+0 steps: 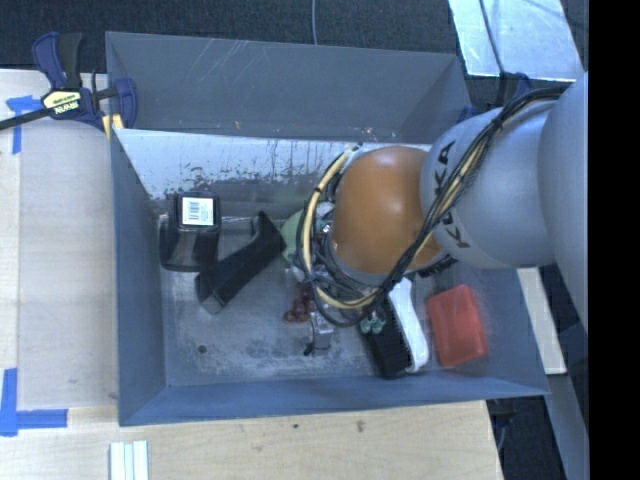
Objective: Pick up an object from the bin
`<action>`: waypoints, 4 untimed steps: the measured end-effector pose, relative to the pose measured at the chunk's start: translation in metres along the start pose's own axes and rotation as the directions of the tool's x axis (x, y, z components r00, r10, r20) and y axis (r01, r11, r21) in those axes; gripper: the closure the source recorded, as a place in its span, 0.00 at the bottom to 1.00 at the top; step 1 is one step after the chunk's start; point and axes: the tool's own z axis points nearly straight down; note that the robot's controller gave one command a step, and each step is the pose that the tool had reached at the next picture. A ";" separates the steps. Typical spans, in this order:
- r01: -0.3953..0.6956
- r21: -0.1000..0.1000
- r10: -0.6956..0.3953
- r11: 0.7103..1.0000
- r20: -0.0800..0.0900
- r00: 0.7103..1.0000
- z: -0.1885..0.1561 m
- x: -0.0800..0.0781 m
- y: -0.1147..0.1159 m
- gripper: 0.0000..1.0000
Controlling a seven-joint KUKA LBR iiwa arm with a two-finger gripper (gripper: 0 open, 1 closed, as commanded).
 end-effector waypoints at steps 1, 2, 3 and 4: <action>0.119 -0.003 -0.119 0.993 -0.011 0.993 -0.011 -0.034 -0.038 0.00; 0.077 -0.001 -0.077 0.997 0.002 0.997 -0.021 -0.042 -0.054 0.00; 0.199 -0.004 -0.199 0.980 -0.012 0.980 0.012 -0.048 -0.061 0.00; 0.238 -0.002 -0.238 0.971 0.004 0.971 0.028 -0.065 -0.079 1.00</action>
Offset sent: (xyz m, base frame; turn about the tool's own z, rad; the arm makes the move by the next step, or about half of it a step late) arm 0.0431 -0.0608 0.0019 -0.0155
